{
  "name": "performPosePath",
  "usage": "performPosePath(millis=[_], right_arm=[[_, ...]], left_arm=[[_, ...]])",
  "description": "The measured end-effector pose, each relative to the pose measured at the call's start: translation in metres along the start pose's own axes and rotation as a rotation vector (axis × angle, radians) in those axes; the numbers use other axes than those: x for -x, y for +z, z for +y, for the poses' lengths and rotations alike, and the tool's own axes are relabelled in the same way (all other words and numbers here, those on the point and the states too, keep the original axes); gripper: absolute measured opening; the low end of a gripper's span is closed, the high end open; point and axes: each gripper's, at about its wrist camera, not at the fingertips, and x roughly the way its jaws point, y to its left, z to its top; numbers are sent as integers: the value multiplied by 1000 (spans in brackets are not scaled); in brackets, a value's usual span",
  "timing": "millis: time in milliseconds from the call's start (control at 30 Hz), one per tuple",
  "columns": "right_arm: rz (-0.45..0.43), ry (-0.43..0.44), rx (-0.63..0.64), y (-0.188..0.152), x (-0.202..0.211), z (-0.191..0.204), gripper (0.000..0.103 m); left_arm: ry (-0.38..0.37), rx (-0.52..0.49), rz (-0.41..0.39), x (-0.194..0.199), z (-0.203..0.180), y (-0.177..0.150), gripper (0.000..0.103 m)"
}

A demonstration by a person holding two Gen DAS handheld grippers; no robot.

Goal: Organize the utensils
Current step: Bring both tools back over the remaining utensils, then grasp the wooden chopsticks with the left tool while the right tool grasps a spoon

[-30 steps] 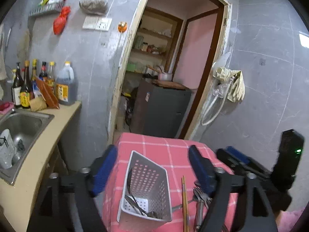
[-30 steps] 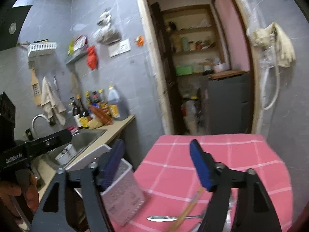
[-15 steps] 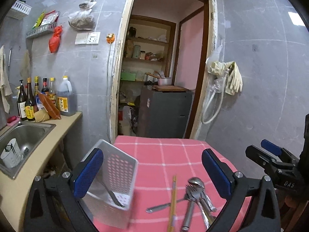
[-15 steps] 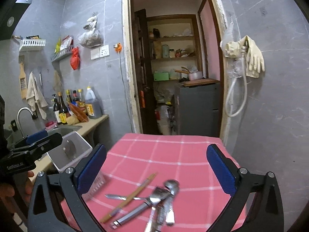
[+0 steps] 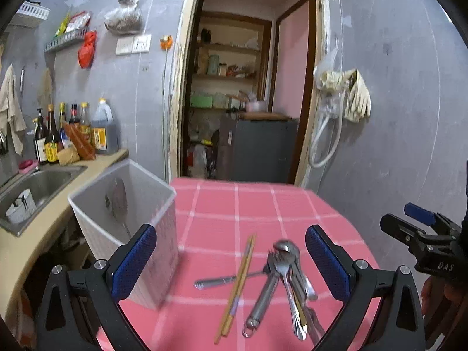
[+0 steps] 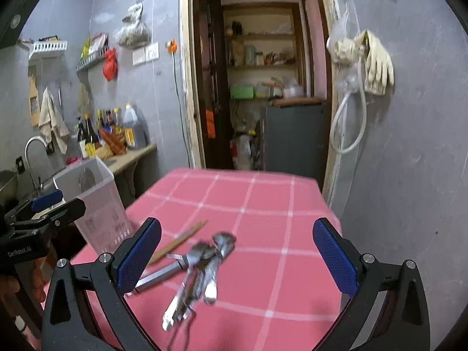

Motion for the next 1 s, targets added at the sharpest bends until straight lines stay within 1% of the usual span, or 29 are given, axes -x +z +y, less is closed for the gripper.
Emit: performPosePath(millis=[67, 200, 467, 500, 567, 633, 667, 700, 733, 767, 800, 833, 867, 900, 933, 1000], right_arm=[[35, 13, -16, -9, -9, -8, 102], [110, 57, -62, -27, -30, -22, 102], [205, 126, -123, -51, -72, -31, 101], [215, 138, -130, -53, -79, -32, 101], [230, 154, -140, -54, -89, -31, 96], [252, 176, -149, -56, -101, -32, 89], [263, 188, -154, -56, -108, -32, 87], [274, 199, -155, -57, -114, -32, 82], [283, 207, -155, -57, -120, -32, 77], [289, 218, -155, -57, -125, -31, 75], [298, 231, -156, -57, -130, -31, 72], [304, 244, -158, -57, -135, -30, 68], [311, 254, -163, -57, -139, -30, 65], [324, 274, -172, -56, -146, -30, 61], [337, 292, -182, -56, -152, -30, 58], [358, 320, -199, -57, -162, -30, 56]], left_arm=[[3, -7, 25, -3, -5, -8, 103], [-4, -15, 102, -16, -9, -25, 103], [-21, -34, 214, -48, -15, -38, 103], [-17, -32, 236, -54, -15, -38, 103], [-19, -27, 244, -61, -16, -38, 102], [-17, -26, 253, -69, -16, -37, 96], [-17, -24, 271, -76, -17, -37, 90], [-15, -21, 286, -82, -17, -37, 85], [-13, -16, 302, -87, -17, -37, 81], [-9, -9, 320, -93, -16, -38, 76], [-7, 2, 344, -101, -15, -39, 71], [-6, 6, 355, -105, -15, -41, 70], [-2, 12, 370, -111, -14, -41, 66], [2, 16, 386, -117, -13, -43, 61], [5, 17, 403, -123, -12, -44, 59], [10, 17, 428, -134, -10, -45, 51]])
